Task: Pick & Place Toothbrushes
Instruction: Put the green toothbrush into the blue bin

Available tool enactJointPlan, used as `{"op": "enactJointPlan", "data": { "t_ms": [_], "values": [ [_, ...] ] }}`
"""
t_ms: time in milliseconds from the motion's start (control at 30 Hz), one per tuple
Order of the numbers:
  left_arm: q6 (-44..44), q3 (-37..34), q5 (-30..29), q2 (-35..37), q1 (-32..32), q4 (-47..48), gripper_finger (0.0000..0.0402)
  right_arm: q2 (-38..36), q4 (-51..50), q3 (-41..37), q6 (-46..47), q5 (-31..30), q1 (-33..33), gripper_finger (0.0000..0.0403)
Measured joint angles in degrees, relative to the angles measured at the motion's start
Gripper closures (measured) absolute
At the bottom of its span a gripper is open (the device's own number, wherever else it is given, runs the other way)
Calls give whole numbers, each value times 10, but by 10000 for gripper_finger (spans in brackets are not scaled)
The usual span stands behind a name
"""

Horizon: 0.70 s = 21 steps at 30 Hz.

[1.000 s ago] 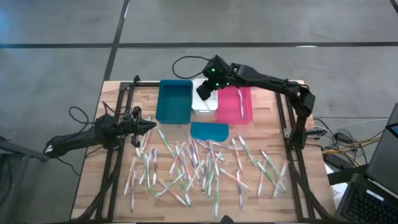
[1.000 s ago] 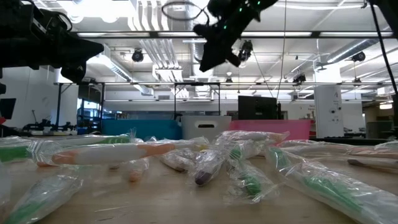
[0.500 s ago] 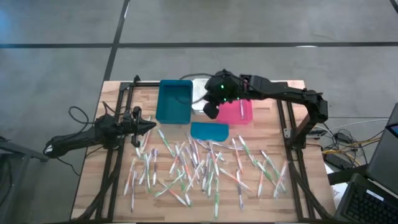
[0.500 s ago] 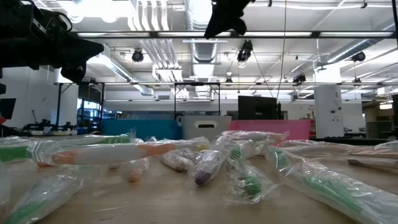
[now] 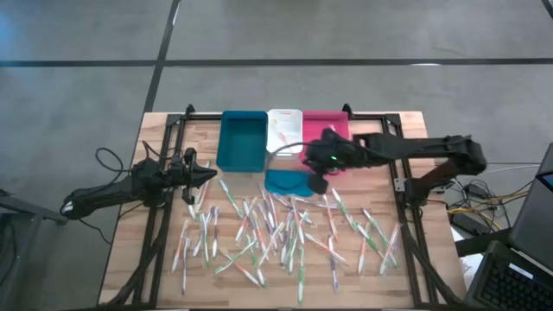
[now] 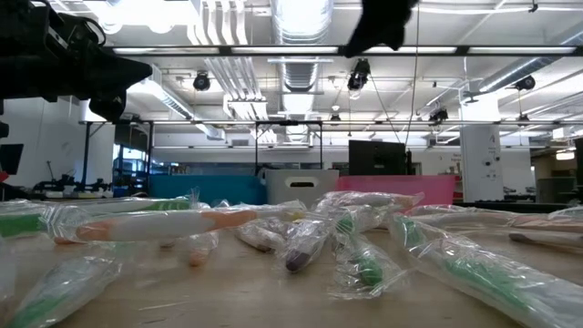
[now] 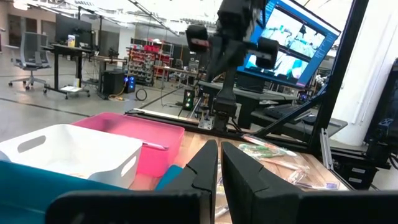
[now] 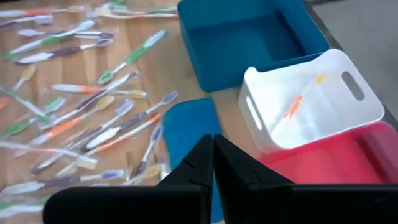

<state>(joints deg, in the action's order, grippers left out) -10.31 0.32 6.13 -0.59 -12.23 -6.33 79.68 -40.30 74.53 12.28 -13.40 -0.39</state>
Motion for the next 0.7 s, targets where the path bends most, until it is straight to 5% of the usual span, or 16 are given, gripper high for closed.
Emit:
{"op": "enactJointPlan", "data": {
  "t_ms": [333, 700],
  "values": [
    [0, 0, 0, -1, 0, 0, 376, -259, 161, -282, -13, 17, 23, 394],
    [60, 0, -2, -8, 0, 47, 376, -514, 221, -468, -39, 48, 23, 394]
  ]
}}
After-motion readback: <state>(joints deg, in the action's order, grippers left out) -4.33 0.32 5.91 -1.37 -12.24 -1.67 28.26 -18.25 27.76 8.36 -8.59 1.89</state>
